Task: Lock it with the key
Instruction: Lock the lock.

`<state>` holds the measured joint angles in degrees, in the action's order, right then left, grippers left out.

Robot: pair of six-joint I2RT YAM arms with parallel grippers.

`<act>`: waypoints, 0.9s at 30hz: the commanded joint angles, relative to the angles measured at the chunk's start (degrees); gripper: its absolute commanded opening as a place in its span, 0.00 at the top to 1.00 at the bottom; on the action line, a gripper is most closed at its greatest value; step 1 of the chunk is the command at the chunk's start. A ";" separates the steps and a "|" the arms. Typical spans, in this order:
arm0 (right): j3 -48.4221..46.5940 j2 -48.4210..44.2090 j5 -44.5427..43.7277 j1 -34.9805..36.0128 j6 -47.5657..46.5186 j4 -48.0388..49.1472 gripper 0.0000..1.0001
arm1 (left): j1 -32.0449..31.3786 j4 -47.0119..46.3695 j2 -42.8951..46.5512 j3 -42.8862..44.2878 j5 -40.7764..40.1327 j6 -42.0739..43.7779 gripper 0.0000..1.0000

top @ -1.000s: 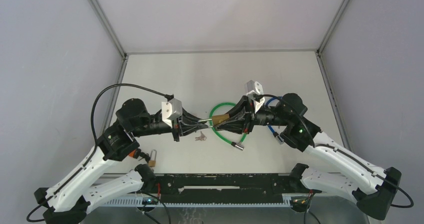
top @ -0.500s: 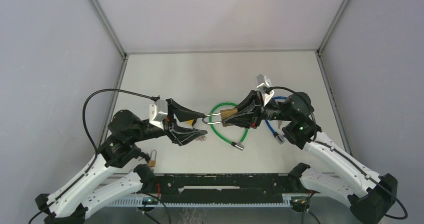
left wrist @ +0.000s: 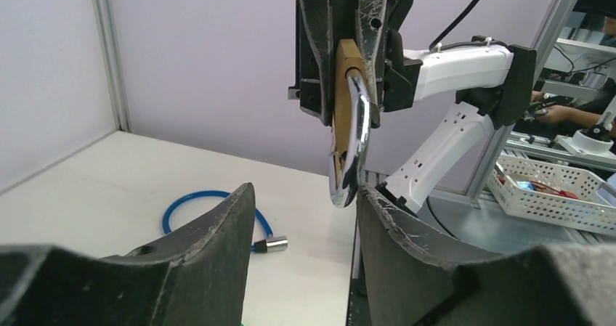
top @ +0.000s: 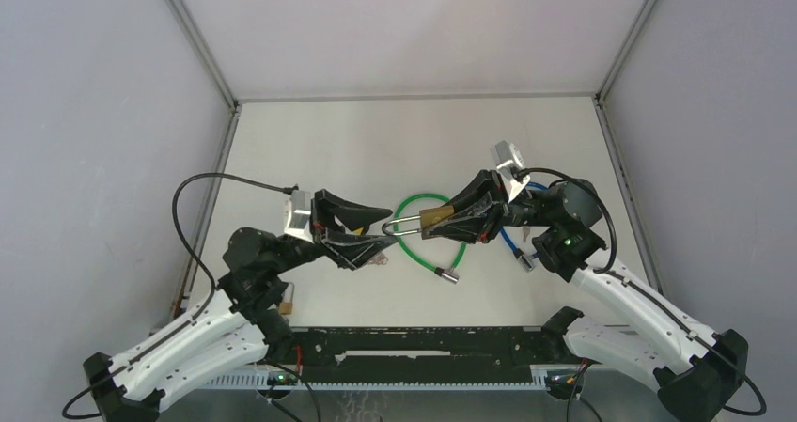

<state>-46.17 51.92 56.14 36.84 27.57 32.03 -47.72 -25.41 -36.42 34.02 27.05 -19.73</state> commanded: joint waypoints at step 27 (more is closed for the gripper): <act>-4.89 -1.41 -4.27 -0.18 -5.39 0.72 1.00 | -2.55 -10.30 -2.92 0.32 2.48 -0.83 1.00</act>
<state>-46.57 51.92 54.87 36.69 24.47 27.92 -49.80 -33.34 -38.65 32.58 26.61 -19.57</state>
